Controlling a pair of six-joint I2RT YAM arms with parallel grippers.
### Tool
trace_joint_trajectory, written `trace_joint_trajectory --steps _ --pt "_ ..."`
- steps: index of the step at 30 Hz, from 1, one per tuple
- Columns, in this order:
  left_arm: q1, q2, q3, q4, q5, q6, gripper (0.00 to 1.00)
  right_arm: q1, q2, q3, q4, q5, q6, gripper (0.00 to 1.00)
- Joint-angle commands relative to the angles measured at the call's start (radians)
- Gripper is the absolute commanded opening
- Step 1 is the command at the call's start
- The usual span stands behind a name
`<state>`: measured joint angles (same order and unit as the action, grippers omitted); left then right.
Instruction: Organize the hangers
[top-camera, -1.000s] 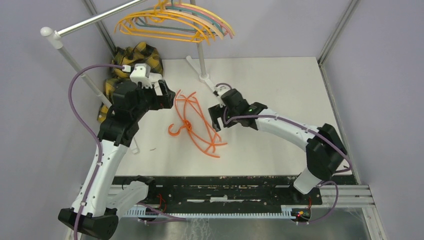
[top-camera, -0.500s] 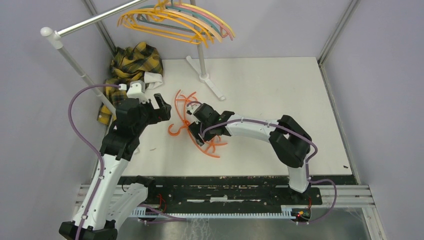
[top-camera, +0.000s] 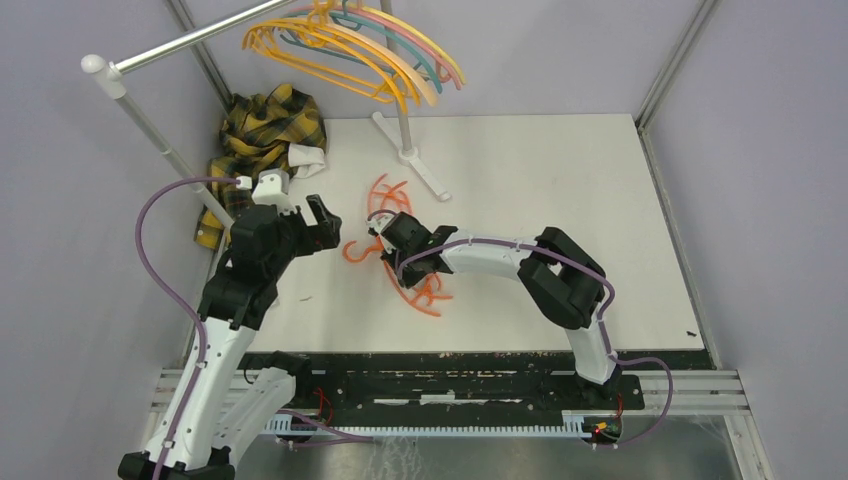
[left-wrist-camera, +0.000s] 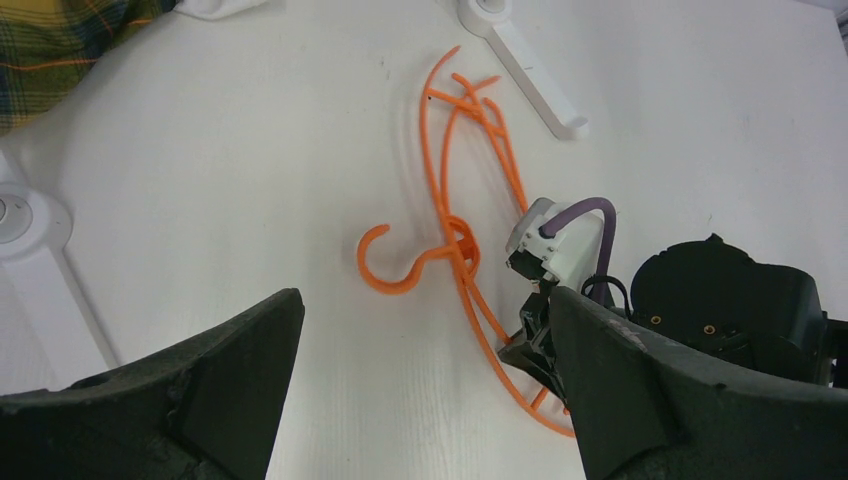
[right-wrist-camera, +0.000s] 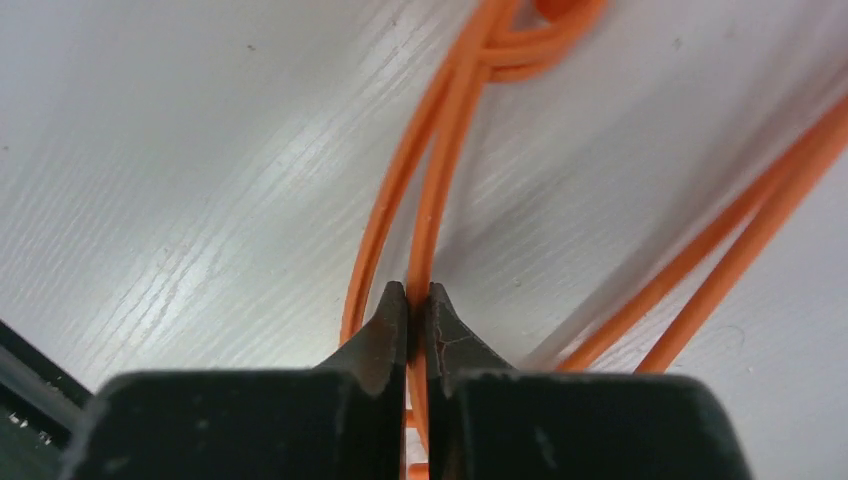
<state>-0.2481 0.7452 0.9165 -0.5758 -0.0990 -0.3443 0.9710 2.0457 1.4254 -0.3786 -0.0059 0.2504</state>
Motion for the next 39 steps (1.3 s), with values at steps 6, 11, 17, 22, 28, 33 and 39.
trace_joint_trajectory --steps 6,11,17,22,28,33,39 --pt "0.004 -0.043 0.011 0.044 0.136 -0.038 0.9 -0.018 -0.155 -0.04 0.111 -0.037 0.054 0.01" --pt "0.004 -0.048 -0.037 0.08 0.229 -0.057 0.87 -0.066 -0.264 -0.072 0.266 -0.18 0.182 0.01" --pt "0.004 -0.075 -0.083 0.104 0.266 -0.069 0.86 -0.1 -0.327 -0.09 0.421 -0.22 0.316 0.01" --pt "0.004 -0.076 -0.085 0.087 0.265 -0.065 0.86 -0.103 -0.169 -0.018 0.294 -0.274 0.312 0.01" --pt "0.003 -0.089 -0.137 0.1 0.275 -0.07 0.84 -0.131 -0.194 -0.213 0.602 -0.354 0.485 0.01" --pt "0.004 -0.108 -0.215 0.178 0.333 -0.101 0.73 -0.175 -0.238 -0.236 0.767 -0.433 0.597 0.01" --pt "0.004 -0.124 -0.27 0.245 0.387 -0.129 0.61 -0.226 -0.236 -0.29 1.015 -0.518 0.8 0.01"
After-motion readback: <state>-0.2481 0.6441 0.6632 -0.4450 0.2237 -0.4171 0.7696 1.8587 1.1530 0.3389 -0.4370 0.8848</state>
